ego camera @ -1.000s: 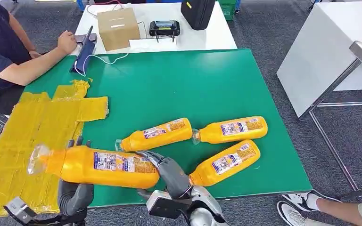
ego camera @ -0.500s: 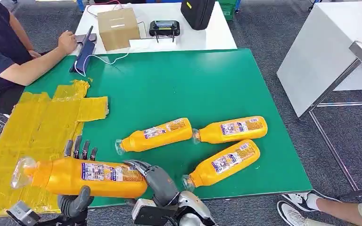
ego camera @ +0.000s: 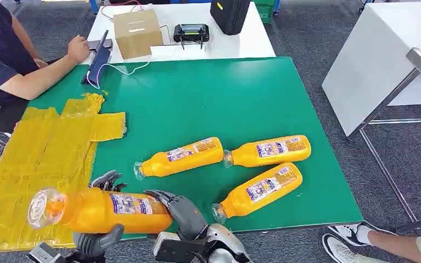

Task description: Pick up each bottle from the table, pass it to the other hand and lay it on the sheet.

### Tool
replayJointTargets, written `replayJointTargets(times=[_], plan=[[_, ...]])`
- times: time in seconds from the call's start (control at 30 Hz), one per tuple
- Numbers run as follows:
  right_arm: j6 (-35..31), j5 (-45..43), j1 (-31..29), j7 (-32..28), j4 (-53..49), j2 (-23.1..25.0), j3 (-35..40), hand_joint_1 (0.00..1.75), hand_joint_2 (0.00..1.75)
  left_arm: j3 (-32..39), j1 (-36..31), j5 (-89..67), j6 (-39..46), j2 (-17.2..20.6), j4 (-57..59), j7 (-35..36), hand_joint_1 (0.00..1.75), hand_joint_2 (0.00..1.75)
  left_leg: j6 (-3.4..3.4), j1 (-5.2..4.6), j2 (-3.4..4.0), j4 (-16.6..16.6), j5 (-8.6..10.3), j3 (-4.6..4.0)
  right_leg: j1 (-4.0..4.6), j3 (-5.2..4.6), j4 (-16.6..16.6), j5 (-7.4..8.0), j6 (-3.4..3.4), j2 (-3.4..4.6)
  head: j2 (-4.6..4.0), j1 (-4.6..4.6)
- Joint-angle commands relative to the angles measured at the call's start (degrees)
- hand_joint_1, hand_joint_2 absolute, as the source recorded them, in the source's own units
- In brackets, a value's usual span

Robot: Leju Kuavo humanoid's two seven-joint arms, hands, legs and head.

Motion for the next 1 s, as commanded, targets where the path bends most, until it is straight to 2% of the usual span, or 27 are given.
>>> replayJointTargets(times=[0.03,0.43,0.57,0.6,0.63,0.7,0.8,1.0], plan=[[0.7,0.0,-3.4,-0.1,2.8,-0.5,2.3,1.75,1.75,-2.0,-0.7,-1.4,0.1,2.7,2.3,0.0,1.75,1.75,-0.06,0.08,-0.13,0.0,-0.12,0.31,0.01,0.30,0.0,-0.10,-0.11,0.39,0.00,0.00],[0.4,0.0,-3.5,0.0,2.5,-0.5,1.9,1.75,1.75,-1.7,-0.6,-1.8,0.4,2.7,2.0,-0.2,1.75,1.75,-0.04,0.04,-0.09,0.0,-0.06,0.18,-0.01,0.17,0.0,-0.05,-0.07,0.28,0.00,0.00],[-1.3,0.0,-3.3,0.0,-0.6,-1.2,-0.2,1.75,1.75,-0.1,-0.8,-4.5,3.3,2.5,0.5,0.5,1.75,1.75,-0.03,0.03,-0.08,0.0,-0.05,0.12,-0.01,0.11,0.0,-0.03,-0.06,0.23,0.00,0.02],[-2.8,0.5,-3.2,0.1,-2.6,-1.5,-1.3,1.68,1.75,0.6,-1.0,-7.2,6.2,2.9,-0.4,1.0,1.75,1.75,-0.05,0.07,-0.12,0.0,-0.10,0.19,0.01,0.19,0.0,-0.07,-0.08,0.32,0.00,0.00],[-3.8,0.7,-2.9,0.3,-4.3,-1.6,-2.5,0.03,1.75,1.5,-1.5,-10.6,9.9,3.0,-1.1,1.5,1.75,1.75,-0.06,0.09,-0.16,0.0,-0.14,0.28,0.01,0.29,0.0,-0.12,-0.11,0.38,0.00,0.02],[-4.2,0.3,-2.8,1.0,-8.0,-2.3,-5.1,0.00,1.75,4.0,-3.5,-18.8,18.9,3.9,-2.5,2.9,1.75,1.75,-0.03,0.03,-0.13,0.0,-0.03,0.05,-0.01,0.06,0.0,-0.04,-0.06,0.18,0.00,0.00],[-3.1,-1.0,-4.8,1.6,-9.7,-3.4,-7.9,0.00,1.75,9.0,-10.3,-32.0,31.9,6.6,0.2,7.4,1.75,1.75,-0.06,0.07,-0.27,0.0,-0.01,0.06,0.02,0.09,0.0,-0.06,-0.09,0.16,0.00,0.02],[-2.8,-1.2,-4.9,1.7,-9.1,-3.1,-8.1,0.00,1.75,9.2,-10.7,-31.9,32.1,6.6,0.8,7.6,1.75,1.75,-0.09,0.09,-0.21,0.0,0.08,0.19,0.03,0.20,0.0,-0.02,-0.10,0.20,0.00,-0.02]])
